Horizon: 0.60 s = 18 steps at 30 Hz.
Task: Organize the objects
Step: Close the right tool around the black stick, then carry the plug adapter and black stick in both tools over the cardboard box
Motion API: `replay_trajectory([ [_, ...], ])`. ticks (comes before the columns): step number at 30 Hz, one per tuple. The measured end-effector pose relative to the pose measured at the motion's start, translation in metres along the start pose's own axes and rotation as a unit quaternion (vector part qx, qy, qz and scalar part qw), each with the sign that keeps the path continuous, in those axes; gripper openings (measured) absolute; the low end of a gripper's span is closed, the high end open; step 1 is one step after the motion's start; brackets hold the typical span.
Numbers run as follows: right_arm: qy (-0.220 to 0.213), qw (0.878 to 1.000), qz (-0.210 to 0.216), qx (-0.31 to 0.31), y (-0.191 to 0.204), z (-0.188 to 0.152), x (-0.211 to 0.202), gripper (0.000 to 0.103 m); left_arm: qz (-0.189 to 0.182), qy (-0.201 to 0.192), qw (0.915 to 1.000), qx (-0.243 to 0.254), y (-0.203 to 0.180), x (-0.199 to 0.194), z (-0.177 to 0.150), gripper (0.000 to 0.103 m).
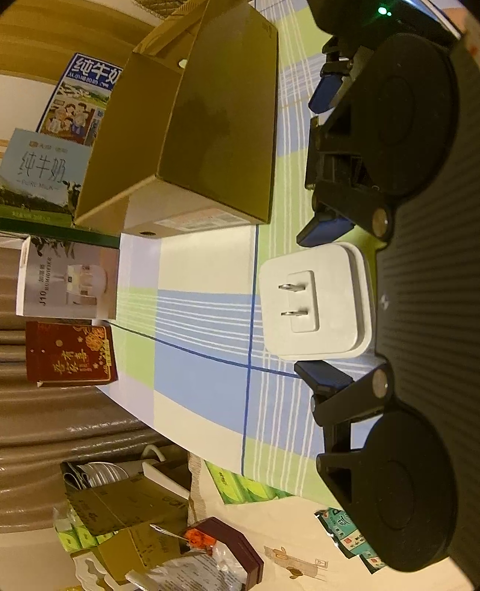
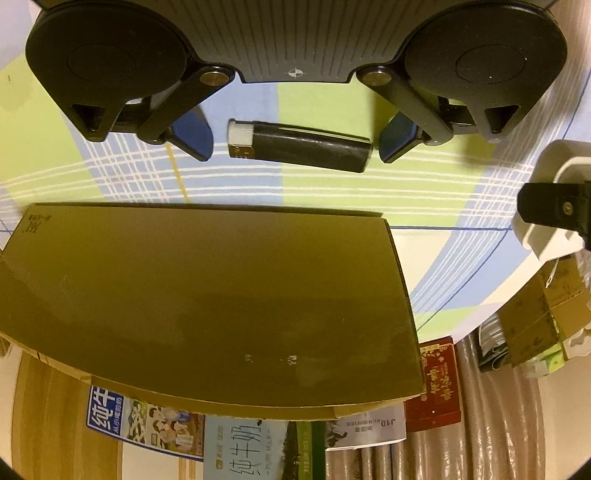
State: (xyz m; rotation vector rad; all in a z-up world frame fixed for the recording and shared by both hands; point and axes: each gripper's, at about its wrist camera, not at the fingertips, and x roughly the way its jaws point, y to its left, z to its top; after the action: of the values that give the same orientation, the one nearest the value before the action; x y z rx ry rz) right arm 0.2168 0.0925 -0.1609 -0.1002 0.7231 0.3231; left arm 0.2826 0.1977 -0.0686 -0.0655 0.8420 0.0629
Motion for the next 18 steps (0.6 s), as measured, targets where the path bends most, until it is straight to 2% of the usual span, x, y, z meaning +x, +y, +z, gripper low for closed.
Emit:
replay_trajectory([
  [2,-0.001,1.0,-0.002,0.001,0.002,0.001,0.001,0.089,0.001,0.003,1.0,-0.001,0.0,0.002,-0.001,0.063],
  [4,-0.001,1.0,-0.003,-0.002,0.004,0.002,0.001,0.08,0.002,0.005,1.0,0.0,-0.001,0.003,-0.001,0.063],
  [10,0.003,1.0,0.0,-0.01,-0.002,-0.001,-0.004,0.08,-0.001,0.01,0.9999,0.006,-0.005,0.005,-0.002,0.063],
  [18,0.012,1.0,-0.008,-0.008,-0.045,-0.009,-0.023,0.079,-0.012,0.014,0.9994,0.031,-0.023,0.005,-0.003,0.063],
])
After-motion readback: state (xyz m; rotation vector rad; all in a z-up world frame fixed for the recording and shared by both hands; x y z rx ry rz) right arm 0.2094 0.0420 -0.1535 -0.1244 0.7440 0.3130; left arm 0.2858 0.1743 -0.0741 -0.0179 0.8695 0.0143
